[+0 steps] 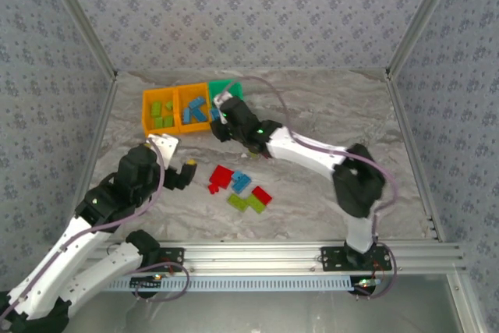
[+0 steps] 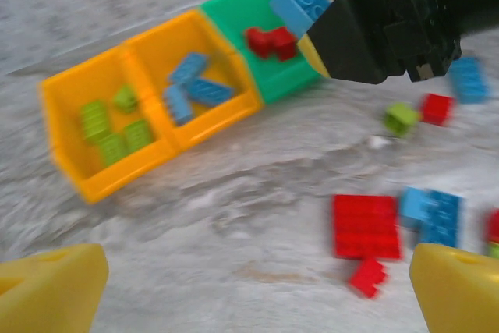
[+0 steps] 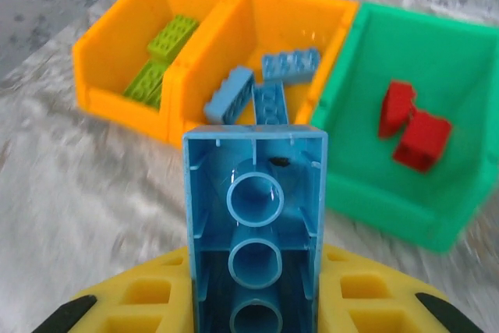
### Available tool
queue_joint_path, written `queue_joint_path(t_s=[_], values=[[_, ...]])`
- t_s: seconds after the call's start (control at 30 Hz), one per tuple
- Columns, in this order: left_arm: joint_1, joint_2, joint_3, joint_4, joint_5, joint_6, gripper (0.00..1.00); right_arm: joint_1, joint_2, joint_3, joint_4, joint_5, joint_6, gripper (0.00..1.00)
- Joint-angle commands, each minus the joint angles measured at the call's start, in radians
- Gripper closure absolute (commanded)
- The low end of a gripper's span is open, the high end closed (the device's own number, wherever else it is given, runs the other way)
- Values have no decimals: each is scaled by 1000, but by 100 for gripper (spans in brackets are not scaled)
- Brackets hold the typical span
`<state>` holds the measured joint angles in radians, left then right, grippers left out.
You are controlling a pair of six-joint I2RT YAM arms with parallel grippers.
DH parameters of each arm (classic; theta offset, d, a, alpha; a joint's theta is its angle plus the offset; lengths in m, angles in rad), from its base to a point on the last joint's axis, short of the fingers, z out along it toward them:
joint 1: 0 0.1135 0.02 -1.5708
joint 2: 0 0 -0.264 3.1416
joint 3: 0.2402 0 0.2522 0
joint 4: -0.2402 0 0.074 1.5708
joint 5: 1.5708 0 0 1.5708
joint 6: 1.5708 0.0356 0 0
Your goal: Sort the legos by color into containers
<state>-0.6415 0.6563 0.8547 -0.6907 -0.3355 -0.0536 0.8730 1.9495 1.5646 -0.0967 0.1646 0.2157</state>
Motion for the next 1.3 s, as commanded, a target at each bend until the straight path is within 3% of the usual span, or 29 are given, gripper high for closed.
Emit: queue_joint_path(t_s=[0.0,0.17,0.33,0.43,0.57,0.67,0.8,0.93,1.0,1.13,1.27], values=[[43,7,17,18,-135,-54,1,-2,181,187,40,56,-74,78],[70,21,18,19,-118,-58,1,-17,428,501,-46,111,-120,76],[71,25,11,23,-98,-50,1,-5,605,831,-228,199,-189,62],[71,39,14,18,-90,-51,1,-9,609,893,-268,184,-193,52],[72,54,25,0,-96,-63,1,-19,543,869,-324,131,-187,46],[74,74,56,-40,-65,-109,1,-20,415,735,-330,103,-197,45],[72,163,122,-147,82,-273,1,-21,113,381,-331,43,-182,45],[70,235,46,-86,273,-390,1,-14,-247,4,-377,-112,-142,44],[63,287,0,-30,329,-413,2,11,-409,-142,-417,-157,-118,37],[23,432,-56,62,338,-413,6,89,-688,-412,-473,-162,-32,22],[-38,577,-69,108,297,-447,6,113,-864,-536,-548,-131,84,12]])
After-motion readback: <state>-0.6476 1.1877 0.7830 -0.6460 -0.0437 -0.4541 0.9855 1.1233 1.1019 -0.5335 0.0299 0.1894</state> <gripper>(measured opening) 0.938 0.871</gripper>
